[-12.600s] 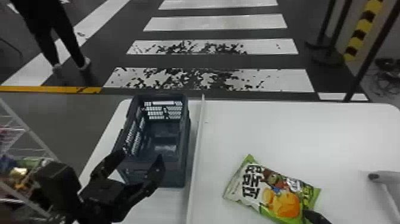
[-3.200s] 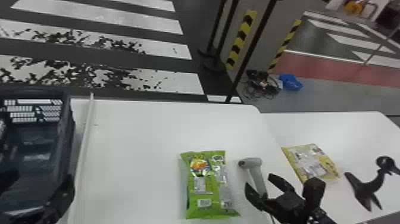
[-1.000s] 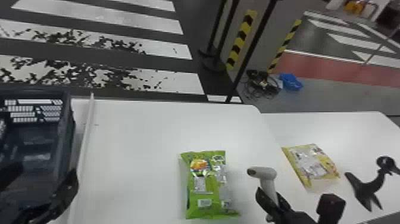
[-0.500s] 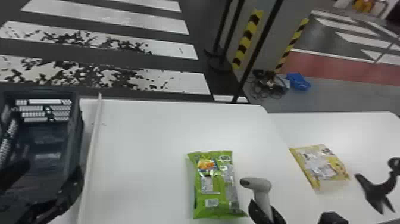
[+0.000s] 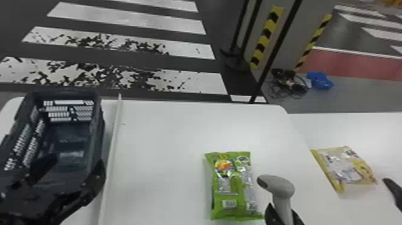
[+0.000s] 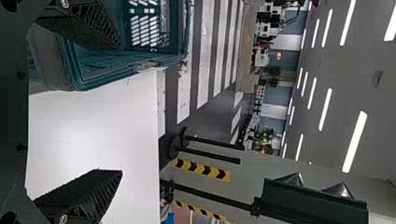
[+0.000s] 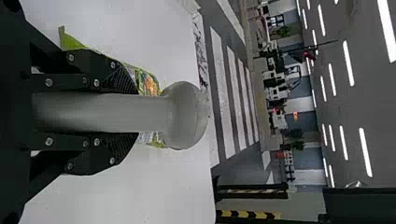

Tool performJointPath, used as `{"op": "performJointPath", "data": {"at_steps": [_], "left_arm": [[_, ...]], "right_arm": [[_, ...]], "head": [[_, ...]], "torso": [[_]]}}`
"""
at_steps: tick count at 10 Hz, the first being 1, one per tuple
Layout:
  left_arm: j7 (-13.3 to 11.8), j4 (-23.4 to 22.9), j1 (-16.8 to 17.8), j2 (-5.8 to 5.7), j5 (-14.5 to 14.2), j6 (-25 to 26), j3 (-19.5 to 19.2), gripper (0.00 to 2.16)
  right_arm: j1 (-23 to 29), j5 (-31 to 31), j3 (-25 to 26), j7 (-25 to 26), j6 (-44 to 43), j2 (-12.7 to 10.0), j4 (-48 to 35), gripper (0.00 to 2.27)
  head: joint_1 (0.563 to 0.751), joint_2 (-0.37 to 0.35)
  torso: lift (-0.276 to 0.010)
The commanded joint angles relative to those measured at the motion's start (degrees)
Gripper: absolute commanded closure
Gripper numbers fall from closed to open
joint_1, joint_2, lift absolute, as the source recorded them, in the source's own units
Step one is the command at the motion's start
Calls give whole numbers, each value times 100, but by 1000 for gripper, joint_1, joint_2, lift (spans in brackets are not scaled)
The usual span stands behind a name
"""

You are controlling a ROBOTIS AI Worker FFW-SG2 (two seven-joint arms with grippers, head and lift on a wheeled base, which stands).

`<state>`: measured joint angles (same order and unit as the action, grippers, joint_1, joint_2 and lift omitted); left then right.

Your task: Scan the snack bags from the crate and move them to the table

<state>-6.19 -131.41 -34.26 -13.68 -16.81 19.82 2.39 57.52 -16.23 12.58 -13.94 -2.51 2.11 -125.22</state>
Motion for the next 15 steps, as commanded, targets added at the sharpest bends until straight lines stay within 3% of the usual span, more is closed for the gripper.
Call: {"op": "performJointPath", "data": {"at_steps": [1,5,8,15], "left_arm": [[-5,10,25,-3,-24,0,-2,66],[-14,-16,25,-30,-24,0,-19,66],[-5,-16,-11,-21,-33,0,-37,66],[-5,-42,-28,-3,-33,0,-28,66]], "right_arm": [[111,366,-352,146,-350,0,85,2243],[-91,884,-1091,392,-702,70,709,2243],[-215,1078,-1302,630,-1018,184,1184,2243],[-496,1113,-1302,770,-1475,246,1755,2243]], "head": [[695,-219],[695,-131],[695,-71],[695,-83]], "torso": [[-95],[-95],[-95],[-95]]}}
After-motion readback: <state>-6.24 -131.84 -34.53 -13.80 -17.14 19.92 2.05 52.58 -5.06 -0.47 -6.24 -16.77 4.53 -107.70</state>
